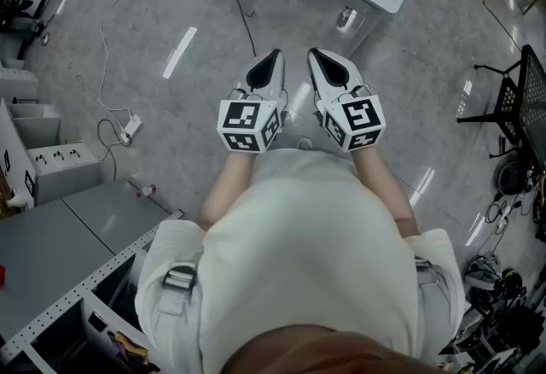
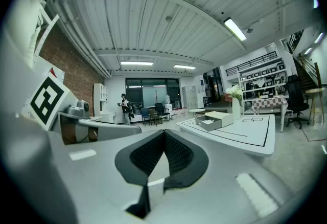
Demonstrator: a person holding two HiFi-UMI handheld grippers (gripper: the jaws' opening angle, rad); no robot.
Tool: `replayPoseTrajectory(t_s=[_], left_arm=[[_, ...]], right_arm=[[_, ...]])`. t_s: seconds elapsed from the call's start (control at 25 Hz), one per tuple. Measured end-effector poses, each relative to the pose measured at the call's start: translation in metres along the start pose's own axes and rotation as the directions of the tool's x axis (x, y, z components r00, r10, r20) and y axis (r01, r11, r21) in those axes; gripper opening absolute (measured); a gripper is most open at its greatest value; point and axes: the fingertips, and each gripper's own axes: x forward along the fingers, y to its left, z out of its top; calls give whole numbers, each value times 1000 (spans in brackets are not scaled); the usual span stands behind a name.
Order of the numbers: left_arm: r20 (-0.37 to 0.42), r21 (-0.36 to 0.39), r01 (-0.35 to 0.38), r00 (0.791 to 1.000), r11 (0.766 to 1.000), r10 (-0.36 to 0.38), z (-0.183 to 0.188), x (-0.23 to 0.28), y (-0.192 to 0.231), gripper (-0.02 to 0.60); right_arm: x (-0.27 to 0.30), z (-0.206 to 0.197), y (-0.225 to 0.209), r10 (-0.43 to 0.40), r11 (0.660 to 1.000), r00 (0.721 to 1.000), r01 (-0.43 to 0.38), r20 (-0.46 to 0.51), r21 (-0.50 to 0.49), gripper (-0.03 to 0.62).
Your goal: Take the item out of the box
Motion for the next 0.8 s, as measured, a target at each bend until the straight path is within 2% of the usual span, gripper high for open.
replayPoseTrajectory(t_s=[0.48, 0.8], left_arm=[[-19, -8, -6, 1000, 1000, 6, -17, -23, -20, 0], [-19, 1, -21, 1000, 1000, 21, -17, -25, -27, 0]], right_arm=[[-20, -11, 18, 38, 999, 999, -38, -5, 1, -2], [-25, -12, 11, 37, 999, 999, -37, 2, 34, 0]])
